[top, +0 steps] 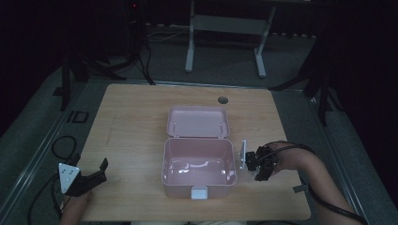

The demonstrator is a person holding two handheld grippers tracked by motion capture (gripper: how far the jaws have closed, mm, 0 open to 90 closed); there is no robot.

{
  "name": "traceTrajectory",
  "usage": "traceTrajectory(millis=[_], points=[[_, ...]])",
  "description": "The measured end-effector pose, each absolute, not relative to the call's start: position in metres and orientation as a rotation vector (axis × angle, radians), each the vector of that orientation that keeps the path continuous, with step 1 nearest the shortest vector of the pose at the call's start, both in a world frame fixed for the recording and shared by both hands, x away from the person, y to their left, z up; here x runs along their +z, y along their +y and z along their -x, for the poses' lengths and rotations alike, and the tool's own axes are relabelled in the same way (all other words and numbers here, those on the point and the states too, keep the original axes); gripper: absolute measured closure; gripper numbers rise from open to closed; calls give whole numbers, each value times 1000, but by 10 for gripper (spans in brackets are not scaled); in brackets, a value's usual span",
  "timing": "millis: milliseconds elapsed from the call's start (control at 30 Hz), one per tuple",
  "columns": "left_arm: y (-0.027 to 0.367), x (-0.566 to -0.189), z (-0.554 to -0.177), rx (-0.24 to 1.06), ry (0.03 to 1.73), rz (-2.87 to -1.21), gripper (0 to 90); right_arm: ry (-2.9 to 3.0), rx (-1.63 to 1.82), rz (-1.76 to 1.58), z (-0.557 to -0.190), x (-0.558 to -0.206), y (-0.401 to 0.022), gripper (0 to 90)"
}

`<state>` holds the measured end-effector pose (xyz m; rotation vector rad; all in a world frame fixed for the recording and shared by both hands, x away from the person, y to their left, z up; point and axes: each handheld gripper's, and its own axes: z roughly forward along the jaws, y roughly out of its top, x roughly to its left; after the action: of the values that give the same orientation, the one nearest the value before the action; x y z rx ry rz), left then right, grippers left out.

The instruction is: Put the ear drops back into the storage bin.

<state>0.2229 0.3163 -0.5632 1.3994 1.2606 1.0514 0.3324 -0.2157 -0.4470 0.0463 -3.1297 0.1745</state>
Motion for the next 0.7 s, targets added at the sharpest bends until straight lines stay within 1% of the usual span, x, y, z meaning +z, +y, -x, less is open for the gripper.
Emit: traceTrajectory(millis=[700], points=[[316,-563,-223,1051,1261,-1397,20,-3147,187,-47,-331,-397,-202,596]])
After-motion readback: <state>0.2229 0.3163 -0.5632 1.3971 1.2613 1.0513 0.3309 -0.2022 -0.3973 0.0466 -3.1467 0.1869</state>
